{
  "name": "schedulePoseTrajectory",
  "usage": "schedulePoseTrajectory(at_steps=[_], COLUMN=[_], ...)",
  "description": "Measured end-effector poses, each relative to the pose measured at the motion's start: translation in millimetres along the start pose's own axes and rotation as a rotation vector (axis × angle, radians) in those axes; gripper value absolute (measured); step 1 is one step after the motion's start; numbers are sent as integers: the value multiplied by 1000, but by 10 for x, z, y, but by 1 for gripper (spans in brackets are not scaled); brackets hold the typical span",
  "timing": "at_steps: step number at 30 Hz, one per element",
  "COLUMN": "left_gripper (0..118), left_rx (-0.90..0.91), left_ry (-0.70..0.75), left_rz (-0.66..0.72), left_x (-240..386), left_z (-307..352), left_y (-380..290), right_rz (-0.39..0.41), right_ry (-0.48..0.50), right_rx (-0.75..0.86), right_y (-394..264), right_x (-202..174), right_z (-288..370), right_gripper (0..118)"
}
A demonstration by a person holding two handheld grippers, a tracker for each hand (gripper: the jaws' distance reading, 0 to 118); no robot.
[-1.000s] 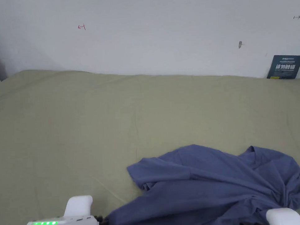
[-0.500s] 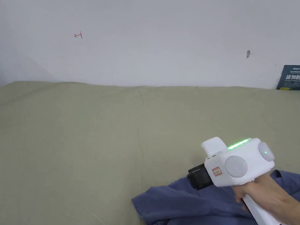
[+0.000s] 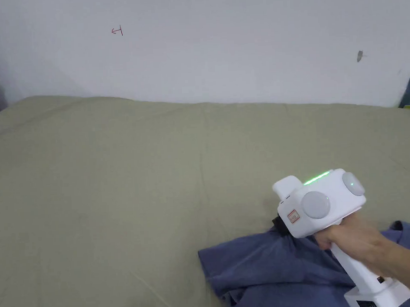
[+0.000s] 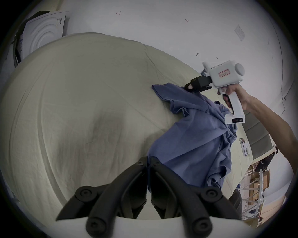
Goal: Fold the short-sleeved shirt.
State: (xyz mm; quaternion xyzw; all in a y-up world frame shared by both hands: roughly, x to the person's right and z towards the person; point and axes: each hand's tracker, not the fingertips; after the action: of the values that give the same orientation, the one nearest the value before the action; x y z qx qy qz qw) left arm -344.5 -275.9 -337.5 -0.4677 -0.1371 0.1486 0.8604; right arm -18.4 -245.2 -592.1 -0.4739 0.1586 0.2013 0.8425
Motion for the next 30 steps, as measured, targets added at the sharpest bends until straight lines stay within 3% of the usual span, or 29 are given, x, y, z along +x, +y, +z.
schedulePoseTrajectory(at_steps=[1,6,13,18,21,25,30], left_gripper=[1,1,1,1,1,1,1], left_rx=[-1,36,160,312,402,499,600], left_ry=[2,25,132,218,257,333,381], left_rz=[-3,-3,-100,-152,-187,-251,-288], left_x=[15,132,498,777,1046,1375,1745], left_z=[9,248,934,1560,2041,2565,3106], left_y=[16,148,638,1084,1397,1690,1963], right_rz=[-23,-83,-212,-312,-385,-495,-501], right_ry=[32,-82,-213,-326,-374,-353,-356], right_rx=[-16,147,325,454,529,635,700], right_y=[-22,-172,-606,-1224,-1534,-1812,-1870], right_x=[41,254,1098,1433,1541,1649,1567], right_z=[89,869,2728,4085,4744,5363,5763], right_gripper=[3,3,3,3,3,3,3])
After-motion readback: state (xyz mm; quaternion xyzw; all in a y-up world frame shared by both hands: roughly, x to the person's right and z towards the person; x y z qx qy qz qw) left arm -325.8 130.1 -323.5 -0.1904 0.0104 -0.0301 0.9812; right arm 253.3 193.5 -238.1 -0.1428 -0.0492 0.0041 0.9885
